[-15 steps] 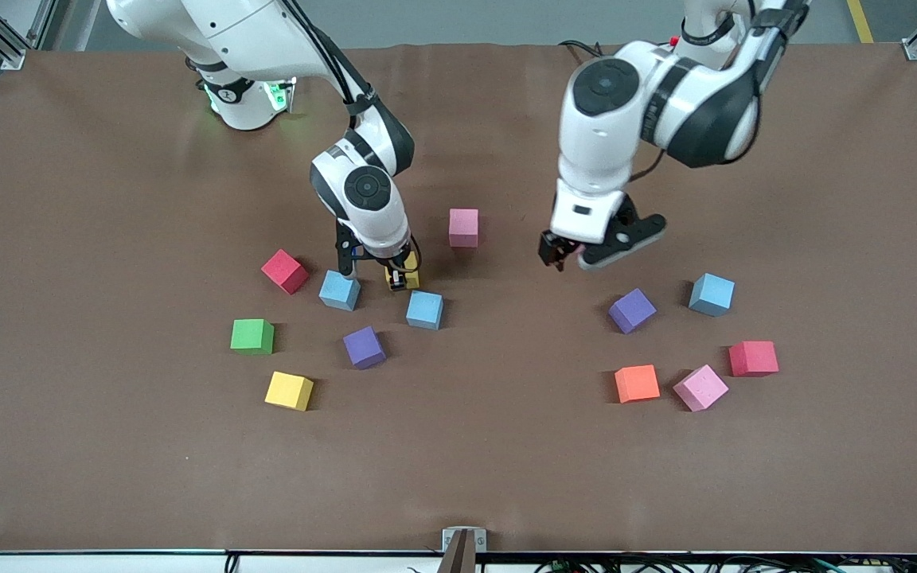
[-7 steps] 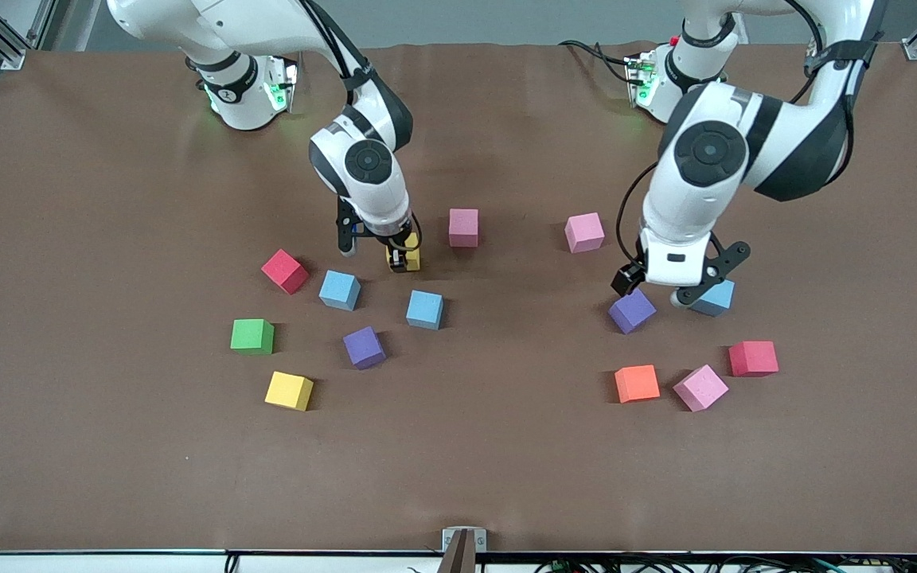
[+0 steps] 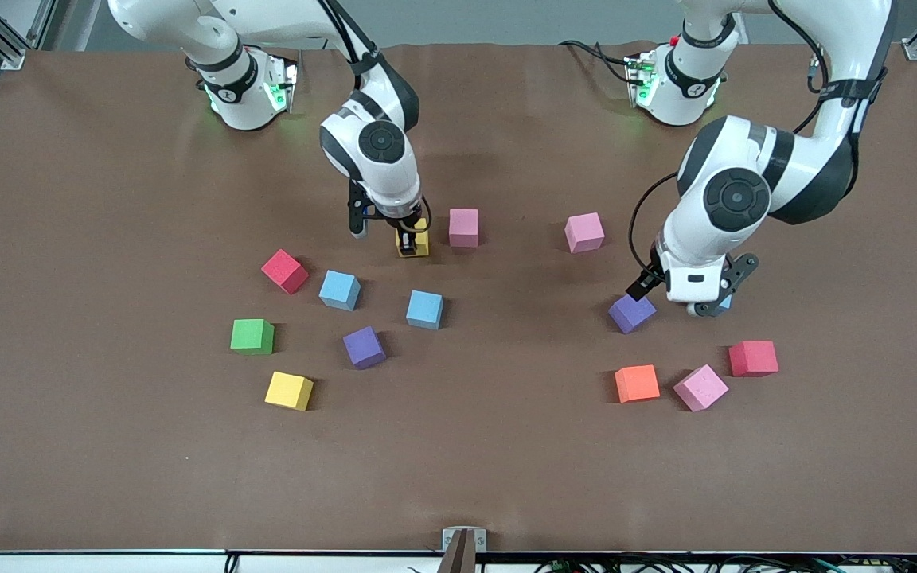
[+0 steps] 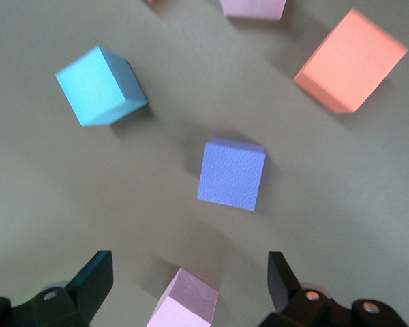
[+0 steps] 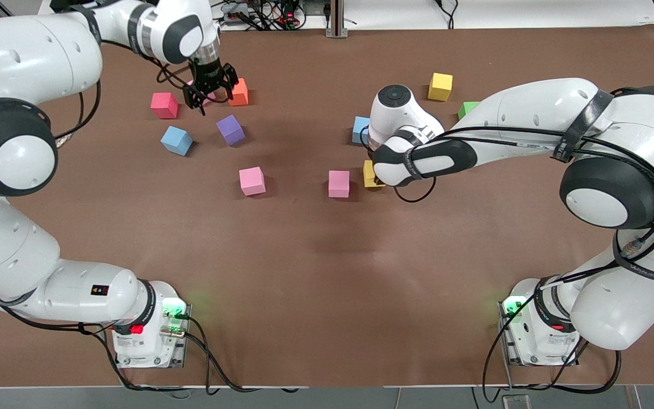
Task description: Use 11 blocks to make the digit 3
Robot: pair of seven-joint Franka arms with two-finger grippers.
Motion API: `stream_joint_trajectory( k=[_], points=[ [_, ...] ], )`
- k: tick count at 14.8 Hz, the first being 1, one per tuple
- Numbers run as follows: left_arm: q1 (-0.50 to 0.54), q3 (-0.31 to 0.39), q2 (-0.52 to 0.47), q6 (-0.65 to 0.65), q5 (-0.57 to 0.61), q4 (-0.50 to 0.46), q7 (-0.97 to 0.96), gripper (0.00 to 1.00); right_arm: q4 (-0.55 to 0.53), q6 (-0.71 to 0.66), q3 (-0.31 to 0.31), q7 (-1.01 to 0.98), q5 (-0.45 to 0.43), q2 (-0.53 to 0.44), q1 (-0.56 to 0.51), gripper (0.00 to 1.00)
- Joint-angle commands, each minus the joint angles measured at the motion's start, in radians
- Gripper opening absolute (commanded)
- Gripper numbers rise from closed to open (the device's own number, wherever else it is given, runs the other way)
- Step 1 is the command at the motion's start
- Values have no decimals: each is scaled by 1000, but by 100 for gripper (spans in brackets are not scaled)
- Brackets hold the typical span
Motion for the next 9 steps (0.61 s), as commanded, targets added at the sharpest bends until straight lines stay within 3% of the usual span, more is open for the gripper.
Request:
stream_joint_trajectory(
  k=[1,9],
  points=[
    [-2,-10,-20,68,-27,-96,7,100,-26,32,-3,17,27,-17,17,0],
    [3,-145,-35,246,-25,-297,117,99,-6,31,-3,17,47,9,47,0]
  ],
)
